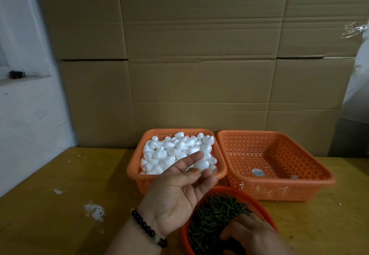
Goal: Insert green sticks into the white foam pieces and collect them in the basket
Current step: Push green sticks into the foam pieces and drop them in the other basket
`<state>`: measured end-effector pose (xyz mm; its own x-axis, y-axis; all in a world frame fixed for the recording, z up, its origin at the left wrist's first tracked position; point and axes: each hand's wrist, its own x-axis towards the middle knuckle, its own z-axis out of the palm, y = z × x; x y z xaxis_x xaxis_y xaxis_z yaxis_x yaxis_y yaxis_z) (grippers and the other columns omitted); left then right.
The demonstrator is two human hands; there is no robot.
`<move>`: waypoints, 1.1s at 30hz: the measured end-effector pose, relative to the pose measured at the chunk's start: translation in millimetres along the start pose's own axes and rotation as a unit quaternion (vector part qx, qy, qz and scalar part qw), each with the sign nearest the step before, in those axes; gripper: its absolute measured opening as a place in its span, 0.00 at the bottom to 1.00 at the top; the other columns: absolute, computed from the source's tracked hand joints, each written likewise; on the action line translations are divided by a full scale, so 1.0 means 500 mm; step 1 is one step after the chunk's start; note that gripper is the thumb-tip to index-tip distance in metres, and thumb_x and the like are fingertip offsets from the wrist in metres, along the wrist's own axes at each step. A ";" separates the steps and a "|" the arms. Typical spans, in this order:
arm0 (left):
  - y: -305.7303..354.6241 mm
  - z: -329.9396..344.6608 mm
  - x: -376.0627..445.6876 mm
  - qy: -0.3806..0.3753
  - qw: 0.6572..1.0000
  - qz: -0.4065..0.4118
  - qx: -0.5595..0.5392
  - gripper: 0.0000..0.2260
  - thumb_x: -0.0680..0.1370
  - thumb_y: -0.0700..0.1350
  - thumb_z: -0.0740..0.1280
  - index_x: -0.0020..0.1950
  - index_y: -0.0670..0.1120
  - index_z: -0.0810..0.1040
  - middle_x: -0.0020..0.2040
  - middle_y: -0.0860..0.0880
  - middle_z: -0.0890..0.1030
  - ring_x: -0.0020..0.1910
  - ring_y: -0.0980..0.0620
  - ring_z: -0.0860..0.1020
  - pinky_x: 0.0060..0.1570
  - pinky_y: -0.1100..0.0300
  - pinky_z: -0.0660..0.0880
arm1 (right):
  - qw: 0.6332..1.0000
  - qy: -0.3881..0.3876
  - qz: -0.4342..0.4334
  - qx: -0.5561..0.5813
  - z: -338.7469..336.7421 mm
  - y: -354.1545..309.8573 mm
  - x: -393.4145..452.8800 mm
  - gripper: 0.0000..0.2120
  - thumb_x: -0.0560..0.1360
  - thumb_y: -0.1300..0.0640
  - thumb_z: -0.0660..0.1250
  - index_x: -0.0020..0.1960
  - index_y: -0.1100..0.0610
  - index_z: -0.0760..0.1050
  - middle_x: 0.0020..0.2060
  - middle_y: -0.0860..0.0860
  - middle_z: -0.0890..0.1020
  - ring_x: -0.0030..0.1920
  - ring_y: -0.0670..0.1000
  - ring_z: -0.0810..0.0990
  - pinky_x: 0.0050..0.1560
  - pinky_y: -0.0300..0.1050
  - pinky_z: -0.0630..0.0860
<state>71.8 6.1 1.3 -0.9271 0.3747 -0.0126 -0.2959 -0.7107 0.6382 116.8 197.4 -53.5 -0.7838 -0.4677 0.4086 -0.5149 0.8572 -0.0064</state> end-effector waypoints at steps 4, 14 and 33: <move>-0.005 0.002 0.001 0.010 1.000 0.003 0.017 0.14 0.64 0.27 0.66 0.47 0.36 0.84 0.43 0.37 0.83 0.38 0.48 0.83 0.38 0.54 0.81 | 1.000 0.004 0.008 0.001 0.001 0.000 -0.002 0.18 0.49 0.29 0.73 0.35 0.33 0.76 0.32 0.30 0.74 0.35 0.29 0.74 0.33 0.23 0.72; -0.008 0.003 -0.005 -0.013 0.998 -0.015 0.053 0.11 0.68 0.33 0.69 0.48 0.43 0.85 0.52 0.39 0.83 0.40 0.48 0.82 0.39 0.55 0.81 | 0.999 -0.015 0.028 0.040 0.000 -0.004 0.002 0.17 0.50 0.31 0.73 0.36 0.34 0.76 0.33 0.31 0.74 0.35 0.30 0.75 0.32 0.25 0.73; -0.007 0.010 -0.002 -0.011 1.000 -0.014 -0.011 0.16 0.72 0.34 0.62 0.56 0.43 0.83 0.53 0.35 0.82 0.38 0.49 0.81 0.37 0.57 0.80 | 0.996 -0.080 0.020 0.026 0.006 -0.003 0.008 0.15 0.55 0.28 0.69 0.38 0.33 0.76 0.36 0.31 0.75 0.39 0.30 0.75 0.38 0.24 0.72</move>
<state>75.0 11.0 2.9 -0.9132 0.4072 -0.0140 -0.3274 -0.7130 0.6200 113.3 193.8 -54.9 -0.8471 -0.4653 0.2567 -0.4961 0.8656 -0.0681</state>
